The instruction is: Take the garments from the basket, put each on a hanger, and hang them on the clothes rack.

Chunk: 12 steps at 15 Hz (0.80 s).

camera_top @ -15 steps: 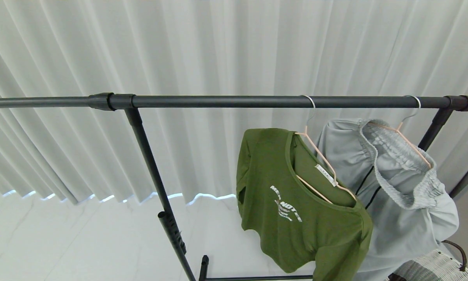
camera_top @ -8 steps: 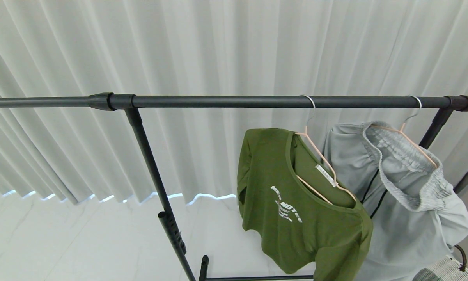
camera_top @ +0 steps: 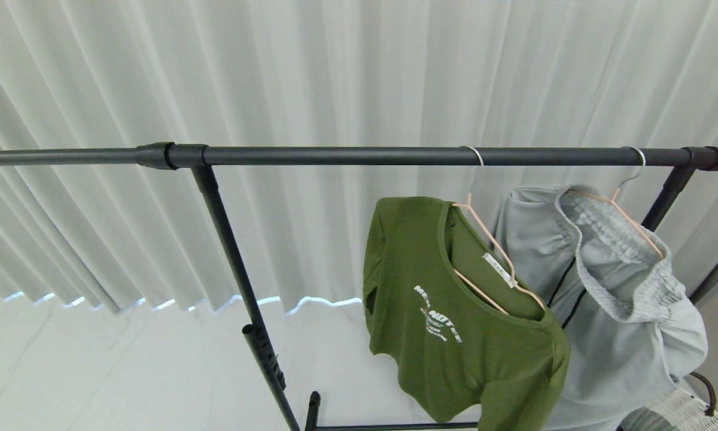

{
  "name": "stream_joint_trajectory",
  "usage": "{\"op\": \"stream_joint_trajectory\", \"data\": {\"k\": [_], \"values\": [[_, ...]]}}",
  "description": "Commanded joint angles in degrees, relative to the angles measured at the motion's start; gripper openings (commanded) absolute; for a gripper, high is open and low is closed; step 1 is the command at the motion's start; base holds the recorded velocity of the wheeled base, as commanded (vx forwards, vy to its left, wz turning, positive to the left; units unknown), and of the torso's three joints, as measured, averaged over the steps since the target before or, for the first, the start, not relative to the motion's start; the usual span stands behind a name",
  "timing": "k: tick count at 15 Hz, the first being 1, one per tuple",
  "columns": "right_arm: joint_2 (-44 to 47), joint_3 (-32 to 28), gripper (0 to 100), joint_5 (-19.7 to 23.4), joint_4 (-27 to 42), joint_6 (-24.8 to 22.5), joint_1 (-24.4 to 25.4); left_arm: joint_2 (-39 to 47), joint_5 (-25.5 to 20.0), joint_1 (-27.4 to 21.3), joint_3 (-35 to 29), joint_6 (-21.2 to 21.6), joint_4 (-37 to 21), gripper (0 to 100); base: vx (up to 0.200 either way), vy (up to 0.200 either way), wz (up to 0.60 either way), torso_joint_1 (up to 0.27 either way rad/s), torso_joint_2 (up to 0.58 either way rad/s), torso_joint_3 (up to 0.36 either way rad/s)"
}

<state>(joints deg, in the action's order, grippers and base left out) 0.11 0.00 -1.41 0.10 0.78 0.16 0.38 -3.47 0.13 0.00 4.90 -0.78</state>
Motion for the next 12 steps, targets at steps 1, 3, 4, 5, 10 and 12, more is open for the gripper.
{"op": "stream_joint_trajectory", "data": {"k": [1,3,4,5,10,12], "values": [[-0.02,0.00,100,0.01,-0.01,0.01,0.02,-0.38,0.05,0.04,0.00,0.02,-0.01,100,0.000,0.000,0.00,0.000,0.00,0.000],[-0.02,0.00,100,0.01,-0.01,0.01,0.02,-0.38,-0.04,0.04,0.00,0.02,-0.01,100,0.000,0.000,0.00,0.000,0.00,0.000],[-0.02,0.00,100,0.01,-0.01,0.01,0.02,-0.38,-0.04,0.04,0.00,0.02,-0.01,100,0.000,0.000,0.00,0.000,0.00,0.000],[-0.02,0.00,100,0.01,-0.01,0.01,0.02,-0.38,-0.04,0.04,0.00,0.02,-0.01,100,0.000,0.000,0.00,0.000,0.00,0.000],[-0.02,0.00,100,0.01,-0.01,0.01,0.02,-0.38,-0.04,0.04,0.00,0.02,-0.01,100,0.000,0.000,0.00,0.000,0.00,0.000],[-0.02,0.00,100,0.01,-0.01,0.01,0.02,-0.38,-0.04,0.04,0.00,0.02,-0.01,100,0.000,0.000,0.00,0.000,0.00,0.000]]}}
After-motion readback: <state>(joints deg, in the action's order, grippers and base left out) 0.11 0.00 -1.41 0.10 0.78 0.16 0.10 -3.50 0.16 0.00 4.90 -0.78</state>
